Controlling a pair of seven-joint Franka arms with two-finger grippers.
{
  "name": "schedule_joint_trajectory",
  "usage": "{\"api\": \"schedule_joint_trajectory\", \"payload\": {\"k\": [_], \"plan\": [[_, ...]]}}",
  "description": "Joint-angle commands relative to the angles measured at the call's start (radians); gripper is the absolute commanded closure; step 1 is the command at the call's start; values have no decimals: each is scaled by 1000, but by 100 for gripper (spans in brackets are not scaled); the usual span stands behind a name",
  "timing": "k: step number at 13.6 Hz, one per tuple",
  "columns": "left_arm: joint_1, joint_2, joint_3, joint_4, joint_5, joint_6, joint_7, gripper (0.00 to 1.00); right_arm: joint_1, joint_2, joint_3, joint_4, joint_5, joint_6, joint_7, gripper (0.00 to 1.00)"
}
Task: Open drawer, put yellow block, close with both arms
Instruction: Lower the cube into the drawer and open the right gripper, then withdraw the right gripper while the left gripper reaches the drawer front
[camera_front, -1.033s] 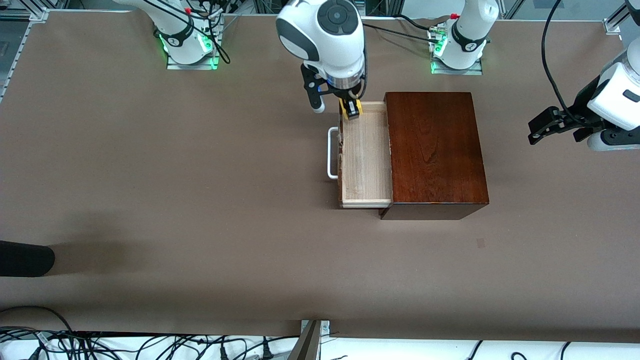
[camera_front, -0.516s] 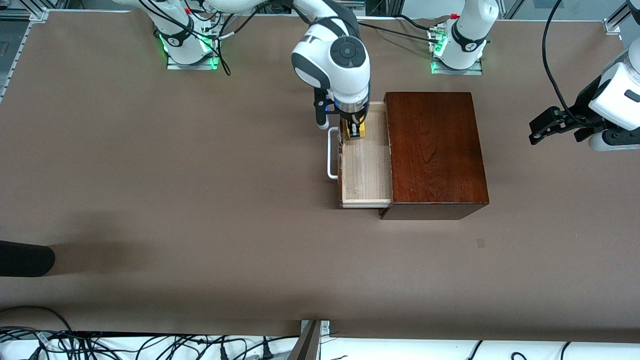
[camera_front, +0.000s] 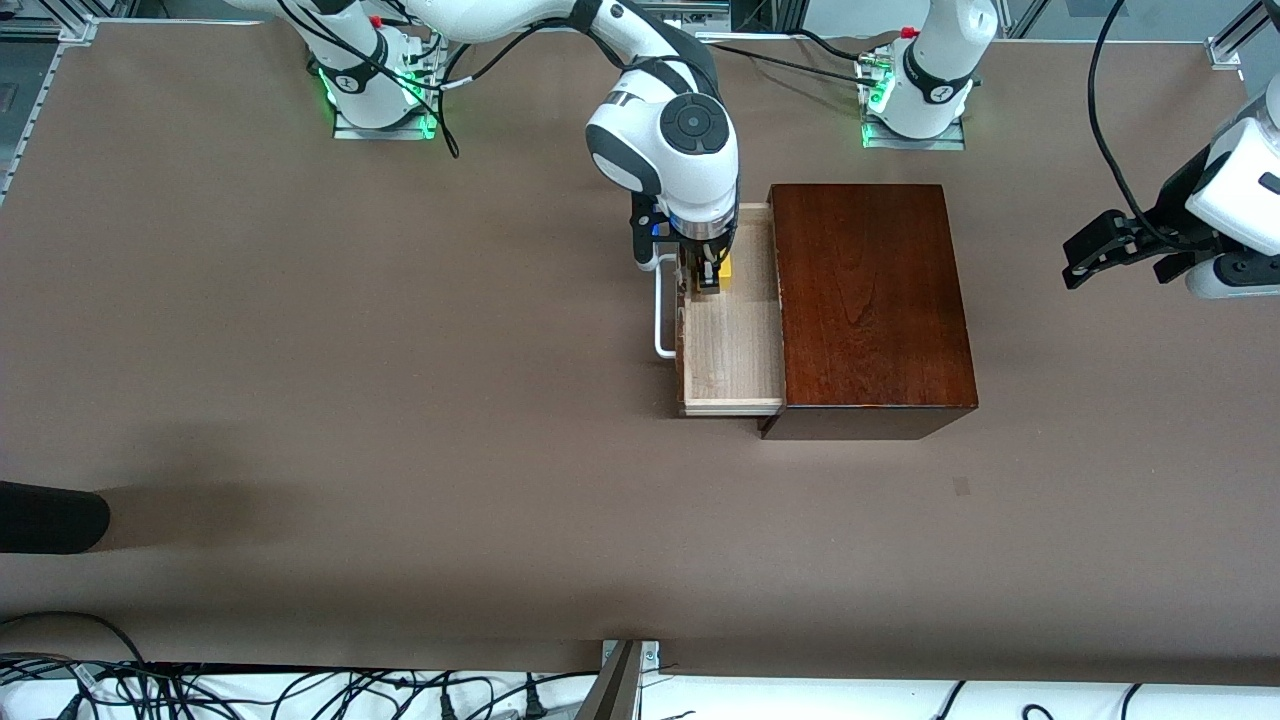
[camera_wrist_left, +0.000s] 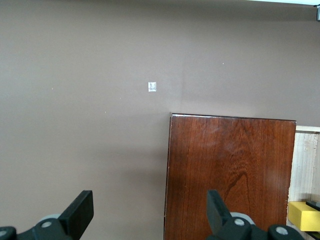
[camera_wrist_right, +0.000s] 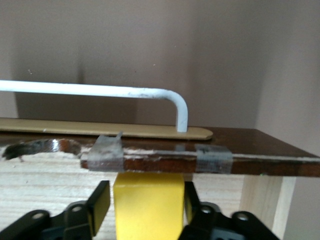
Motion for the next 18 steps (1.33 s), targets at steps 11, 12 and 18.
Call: {"api": "schedule_joint_trajectory", "payload": {"k": [11,12,18], "plan": [[0,74,-98,25,5,-89,16,0,-201,-209,-41,186,24,-587,-855,0],[3,85,-98,26,25,-89,17,0,-224,-244,-62,146,24,-591,-969,0],[-32,116,-103,37,10,-135,-41,0,-261,-460,-337,-75,104,-591,-1610,0]]}}
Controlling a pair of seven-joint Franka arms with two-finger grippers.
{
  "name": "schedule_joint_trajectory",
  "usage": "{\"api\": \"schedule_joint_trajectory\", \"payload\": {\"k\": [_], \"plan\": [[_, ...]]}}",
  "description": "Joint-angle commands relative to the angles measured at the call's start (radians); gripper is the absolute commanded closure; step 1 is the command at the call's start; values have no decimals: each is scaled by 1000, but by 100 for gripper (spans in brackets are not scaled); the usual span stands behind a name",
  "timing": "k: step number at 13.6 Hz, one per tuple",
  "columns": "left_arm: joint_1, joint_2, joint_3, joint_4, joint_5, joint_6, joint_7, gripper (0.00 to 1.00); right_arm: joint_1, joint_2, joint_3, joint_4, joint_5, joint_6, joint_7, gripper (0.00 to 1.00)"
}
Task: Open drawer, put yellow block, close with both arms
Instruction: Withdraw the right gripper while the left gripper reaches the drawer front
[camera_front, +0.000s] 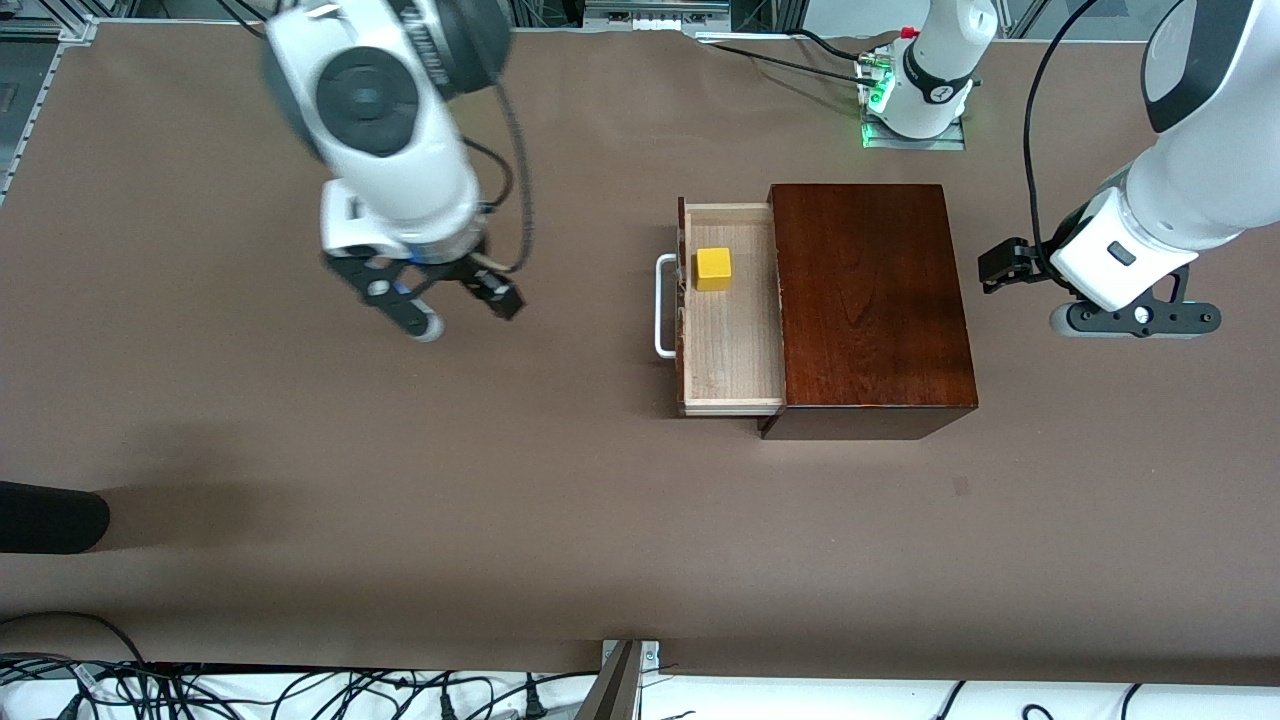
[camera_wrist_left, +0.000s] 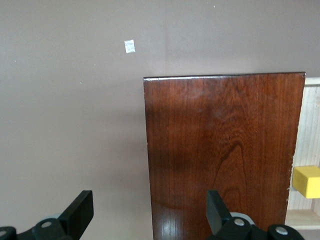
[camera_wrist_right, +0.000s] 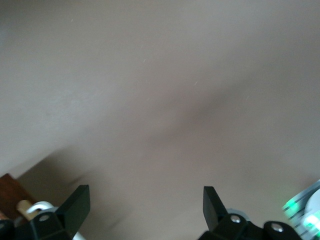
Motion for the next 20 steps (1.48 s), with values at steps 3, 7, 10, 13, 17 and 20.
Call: {"api": "schedule_joint_trajectory", "payload": {"k": [3,7,10,13,17,20], "plan": [[-145,25,-4,31,1,-29,-351,0,3,-176,-197,-207,33,19,-449,0],[-305,71,-3,38,-19,-29,-713,0,-113,-251,-235,-290,31,52,-745,0],[-376,126,-3,58,-183,-21,-1012,0,-291,-296,-167,-349,31,95,-982,0],[-494,264,-1,194,-200,-17,-1224,0,-390,-296,-136,-349,25,97,-1101,0],[-580,388,-1,276,-200,80,-1368,0,-392,-296,-140,-341,19,85,-1103,0],[-603,450,-3,279,-202,173,-1359,22,-392,-297,-140,-338,28,69,-1089,0]]}}
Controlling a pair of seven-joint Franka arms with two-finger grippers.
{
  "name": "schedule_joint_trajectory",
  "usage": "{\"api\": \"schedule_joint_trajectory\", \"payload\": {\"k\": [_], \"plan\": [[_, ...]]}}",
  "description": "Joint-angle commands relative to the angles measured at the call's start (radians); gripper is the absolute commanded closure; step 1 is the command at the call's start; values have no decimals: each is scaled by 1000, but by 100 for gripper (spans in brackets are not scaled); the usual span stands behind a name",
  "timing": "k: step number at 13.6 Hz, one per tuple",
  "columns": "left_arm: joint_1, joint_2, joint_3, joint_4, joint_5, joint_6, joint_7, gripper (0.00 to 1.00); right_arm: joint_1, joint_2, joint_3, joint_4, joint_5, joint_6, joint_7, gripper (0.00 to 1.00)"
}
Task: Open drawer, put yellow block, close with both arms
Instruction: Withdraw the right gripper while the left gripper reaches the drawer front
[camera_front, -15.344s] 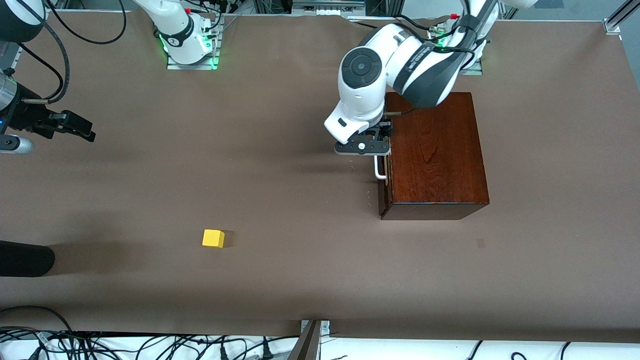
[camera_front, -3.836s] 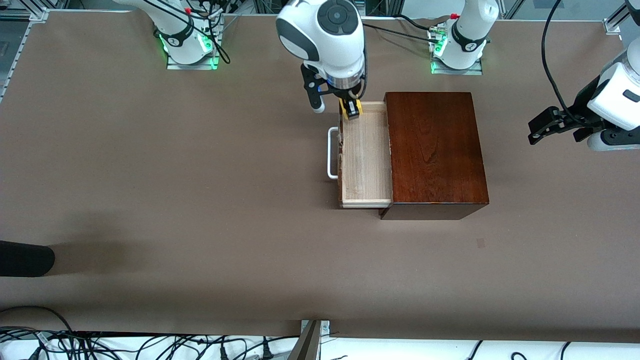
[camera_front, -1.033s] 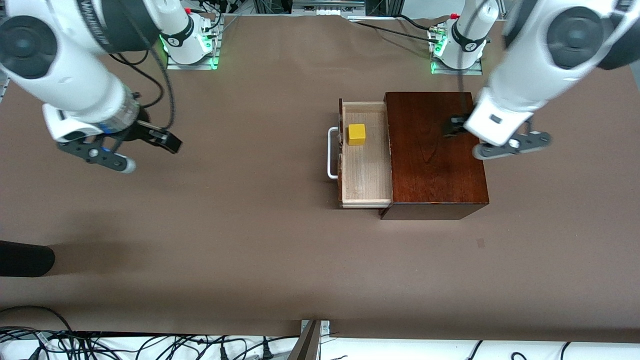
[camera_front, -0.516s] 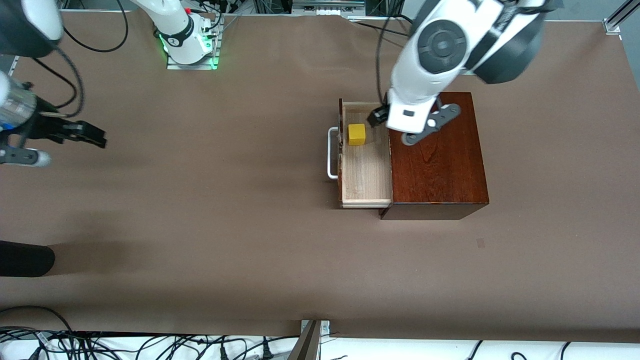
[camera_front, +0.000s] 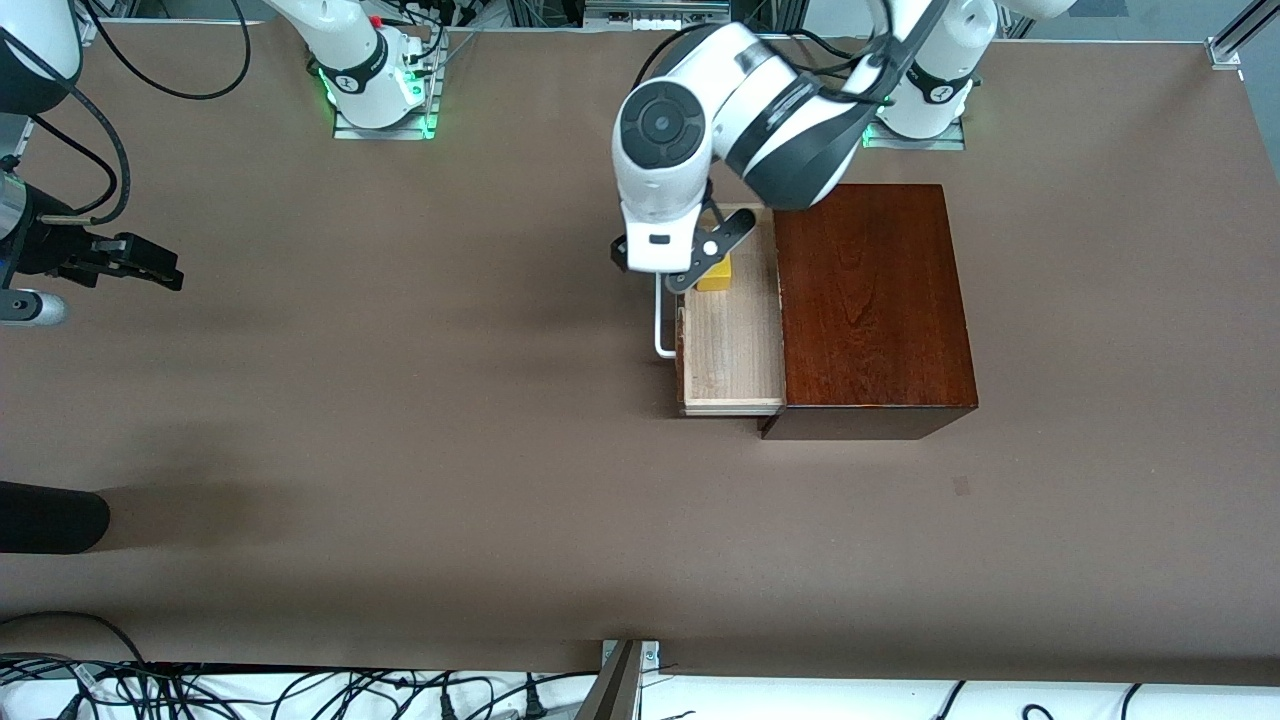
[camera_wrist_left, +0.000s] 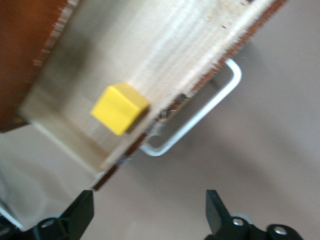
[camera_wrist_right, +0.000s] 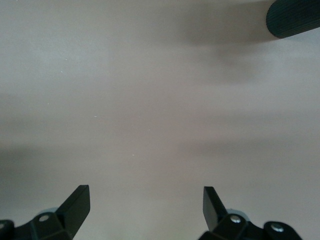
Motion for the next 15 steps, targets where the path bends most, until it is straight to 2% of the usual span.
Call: {"api": "schedule_joint_trajectory", "payload": {"k": [1,3,4,8,11,15], "plan": [[-18,65,15,55,-17,44,-2,54,-13,-30,14,-24,9,-11,4,0],[-21,79,15,53,-17,83,5,96,-13,-26,14,-18,9,-14,6,0],[-21,94,15,55,-17,85,15,100,-13,-24,14,-16,10,-14,7,0],[-30,145,15,53,-20,91,-91,100,-12,-24,15,-13,10,-14,7,0],[-45,182,18,49,-17,182,-207,100,-9,-23,17,-13,10,-16,7,0],[-47,194,36,47,35,192,-227,100,-9,-23,17,-13,10,-16,7,0]]}}
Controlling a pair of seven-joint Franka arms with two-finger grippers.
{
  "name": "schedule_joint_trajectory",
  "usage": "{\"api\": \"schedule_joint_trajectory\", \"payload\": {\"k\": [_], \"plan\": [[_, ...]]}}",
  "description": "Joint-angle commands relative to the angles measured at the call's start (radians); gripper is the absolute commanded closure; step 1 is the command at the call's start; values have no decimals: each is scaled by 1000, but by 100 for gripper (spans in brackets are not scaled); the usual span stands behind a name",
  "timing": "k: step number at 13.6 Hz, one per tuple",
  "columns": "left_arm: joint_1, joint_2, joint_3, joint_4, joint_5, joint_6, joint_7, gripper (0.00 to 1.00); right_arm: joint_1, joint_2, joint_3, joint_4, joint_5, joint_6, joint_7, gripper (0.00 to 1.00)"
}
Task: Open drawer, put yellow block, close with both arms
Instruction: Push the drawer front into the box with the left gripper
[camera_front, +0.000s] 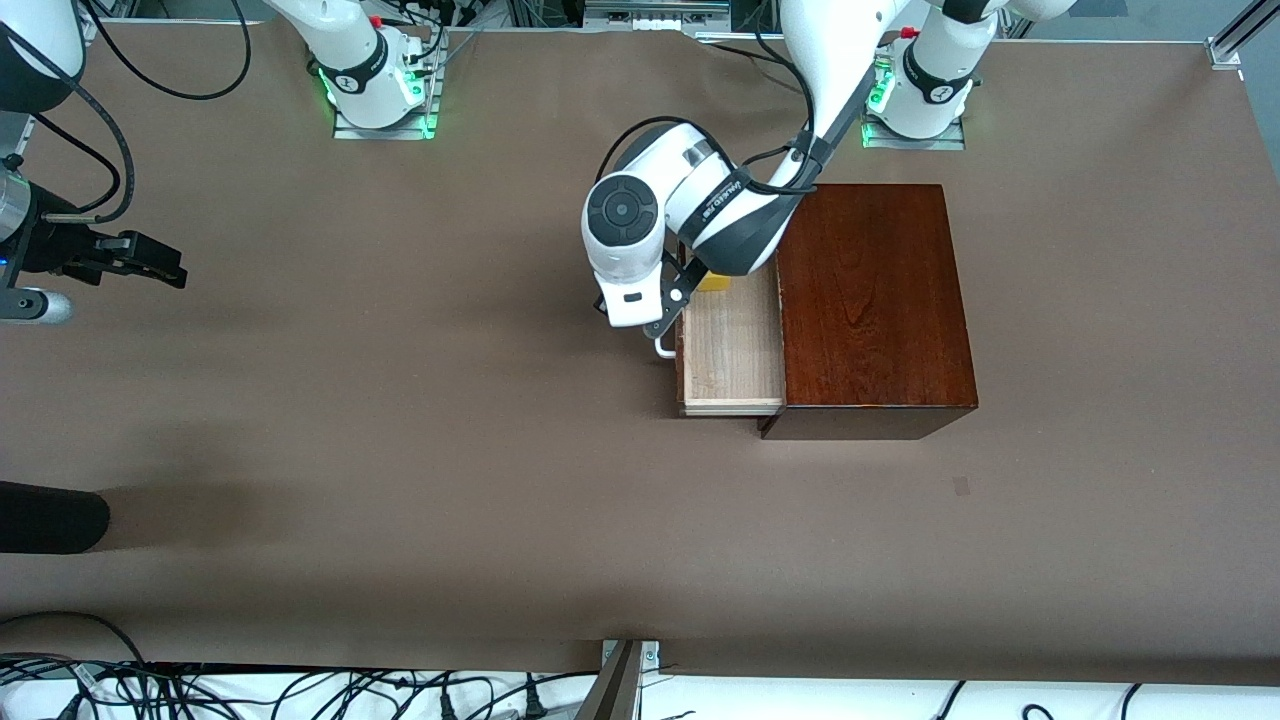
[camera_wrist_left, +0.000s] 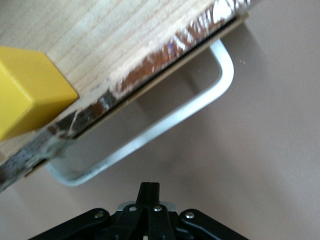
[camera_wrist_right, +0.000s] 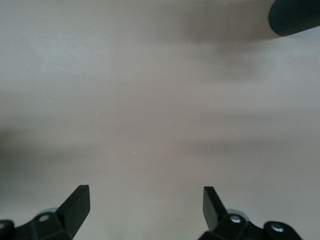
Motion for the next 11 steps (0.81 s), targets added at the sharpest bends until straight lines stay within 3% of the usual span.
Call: {"api": "schedule_joint_trajectory", "payload": {"k": [1,11], "plan": [[-12,12,26,32,68,-18,-32,100,-9,-25,11,-10,10,-9,6,0],[-9,0,26,31,209,-137,-16,100,-9,-28,12,5,10,-9,3,0]]}}
